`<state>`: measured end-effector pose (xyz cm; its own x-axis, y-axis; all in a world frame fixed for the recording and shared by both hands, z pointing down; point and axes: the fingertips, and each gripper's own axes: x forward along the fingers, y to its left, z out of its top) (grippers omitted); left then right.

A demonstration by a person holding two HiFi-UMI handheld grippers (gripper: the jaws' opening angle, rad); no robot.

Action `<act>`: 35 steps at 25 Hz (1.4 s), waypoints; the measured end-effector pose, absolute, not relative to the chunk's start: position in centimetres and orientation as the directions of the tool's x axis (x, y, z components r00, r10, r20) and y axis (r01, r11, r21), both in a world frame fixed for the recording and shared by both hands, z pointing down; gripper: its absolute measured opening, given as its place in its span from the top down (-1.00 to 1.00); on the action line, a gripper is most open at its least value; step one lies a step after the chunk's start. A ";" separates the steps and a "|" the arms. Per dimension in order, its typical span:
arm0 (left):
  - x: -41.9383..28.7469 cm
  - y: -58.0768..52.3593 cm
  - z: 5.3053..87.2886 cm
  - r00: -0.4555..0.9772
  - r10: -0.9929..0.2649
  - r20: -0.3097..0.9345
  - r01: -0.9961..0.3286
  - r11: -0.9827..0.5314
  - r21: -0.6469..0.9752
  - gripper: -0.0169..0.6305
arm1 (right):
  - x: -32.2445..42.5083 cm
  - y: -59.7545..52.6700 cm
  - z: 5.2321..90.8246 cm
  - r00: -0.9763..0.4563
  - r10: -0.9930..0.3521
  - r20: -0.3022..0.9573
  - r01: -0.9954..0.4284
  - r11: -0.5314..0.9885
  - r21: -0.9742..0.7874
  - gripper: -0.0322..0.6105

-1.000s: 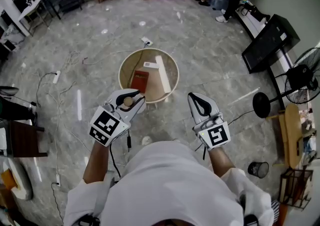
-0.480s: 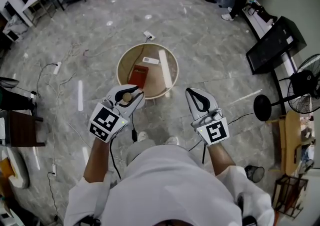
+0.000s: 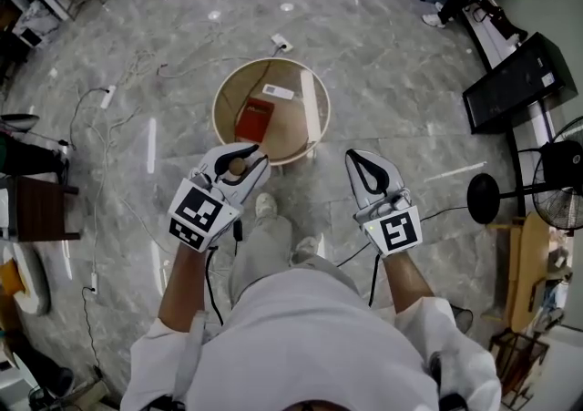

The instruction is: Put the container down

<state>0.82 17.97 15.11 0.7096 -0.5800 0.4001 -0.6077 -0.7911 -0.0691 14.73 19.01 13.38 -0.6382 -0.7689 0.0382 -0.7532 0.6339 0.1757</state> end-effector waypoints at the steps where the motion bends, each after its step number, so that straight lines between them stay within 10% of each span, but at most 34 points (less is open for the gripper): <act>1: 0.9 17.6 15.2 0.710 -0.580 0.400 -0.608 -0.791 -0.068 0.68 | 14.8 18.5 13.5 -0.640 -0.767 0.042 -0.751 0.636 0.178 0.88; 35: -1.0 -12.4 46.0 0.686 -0.576 0.444 -0.589 -0.799 -0.125 0.68 | 5.2 -11.1 31.4 -0.624 -0.749 0.223 -0.738 0.659 0.146 0.89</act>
